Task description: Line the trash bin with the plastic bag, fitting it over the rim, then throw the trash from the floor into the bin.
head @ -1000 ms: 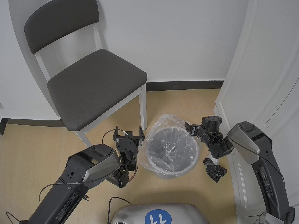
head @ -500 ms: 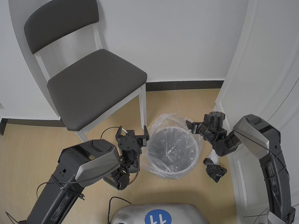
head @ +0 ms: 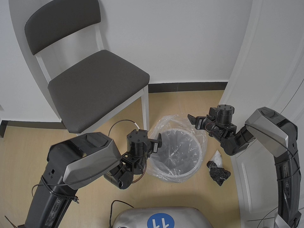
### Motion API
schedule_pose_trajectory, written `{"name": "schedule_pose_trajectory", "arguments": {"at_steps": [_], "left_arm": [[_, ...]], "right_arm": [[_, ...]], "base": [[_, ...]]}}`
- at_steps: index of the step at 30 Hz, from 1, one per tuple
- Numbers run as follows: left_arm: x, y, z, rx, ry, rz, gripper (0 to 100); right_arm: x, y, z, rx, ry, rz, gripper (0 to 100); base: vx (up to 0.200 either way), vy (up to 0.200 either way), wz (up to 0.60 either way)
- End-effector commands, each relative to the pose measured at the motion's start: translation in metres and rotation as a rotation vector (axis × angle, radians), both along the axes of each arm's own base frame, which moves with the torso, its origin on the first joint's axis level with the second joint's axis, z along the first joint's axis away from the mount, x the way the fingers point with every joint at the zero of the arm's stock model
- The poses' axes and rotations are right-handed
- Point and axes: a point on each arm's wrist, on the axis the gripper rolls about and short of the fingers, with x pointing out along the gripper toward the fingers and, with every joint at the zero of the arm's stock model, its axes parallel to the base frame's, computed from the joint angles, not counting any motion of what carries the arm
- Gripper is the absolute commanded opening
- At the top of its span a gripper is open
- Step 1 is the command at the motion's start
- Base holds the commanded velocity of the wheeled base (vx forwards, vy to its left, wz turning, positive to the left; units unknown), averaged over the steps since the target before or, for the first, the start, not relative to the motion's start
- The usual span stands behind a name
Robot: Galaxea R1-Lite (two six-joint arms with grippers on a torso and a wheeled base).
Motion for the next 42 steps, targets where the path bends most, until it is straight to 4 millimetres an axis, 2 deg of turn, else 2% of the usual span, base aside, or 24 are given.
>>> {"name": "schedule_pose_trajectory", "arguments": {"at_steps": [1, 4, 8, 17, 21, 26, 30, 33, 39, 40, 42], "left_arm": [[0.015, 0.002, 0.007, 0.003, 0.006, 0.011, 100], [0.034, 0.004, -0.003, 0.022, 0.017, 0.033, 100], [0.049, 0.011, -0.013, 0.067, 0.017, 0.051, 100], [0.057, 0.020, -0.015, 0.088, 0.049, 0.073, 100], [0.066, 0.027, -0.012, 0.078, 0.036, 0.081, 100], [0.087, 0.037, -0.013, 0.070, 0.019, 0.118, 100], [0.096, 0.037, -0.014, 0.065, 0.010, 0.124, 100], [0.095, 0.037, -0.011, 0.060, 0.004, 0.123, 100], [0.083, 0.031, 0.002, 0.046, -0.015, 0.104, 100], [0.064, 0.022, 0.009, 0.049, -0.005, 0.072, 100], [0.046, 0.013, 0.014, 0.054, 0.008, 0.037, 100]], "right_arm": [[-0.005, -0.004, 0.011, 0.005, -0.009, 0.011, 100], [-0.006, -0.007, 0.010, 0.001, 0.000, 0.025, 100], [-0.007, -0.016, 0.007, -0.003, -0.001, 0.039, 100], [-0.008, -0.025, 0.000, -0.036, 0.025, 0.047, 100], [-0.009, -0.032, -0.009, -0.055, 0.057, 0.069, 100], [-0.005, -0.037, -0.026, -0.065, 0.126, 0.066, 100], [0.005, -0.043, -0.041, -0.065, 0.141, 0.055, 100], [0.007, -0.048, -0.048, -0.069, 0.175, 0.044, 100], [0.010, -0.051, -0.046, -0.067, 0.187, 0.038, 100], [0.009, -0.050, -0.045, -0.067, 0.185, 0.040, 100], [0.009, -0.050, -0.043, -0.067, 0.182, 0.040, 100]], "base": [[0.000, 0.000, 0.00], [0.000, 0.000, 0.00], [0.000, 0.000, 0.00], [0.000, 0.000, 0.00], [0.000, 0.000, 0.00], [0.000, 0.000, 0.00], [0.000, 0.000, 0.00], [0.000, 0.000, 0.00], [0.000, 0.000, 0.00], [0.000, 0.000, 0.00], [0.000, 0.000, 0.00]]}}
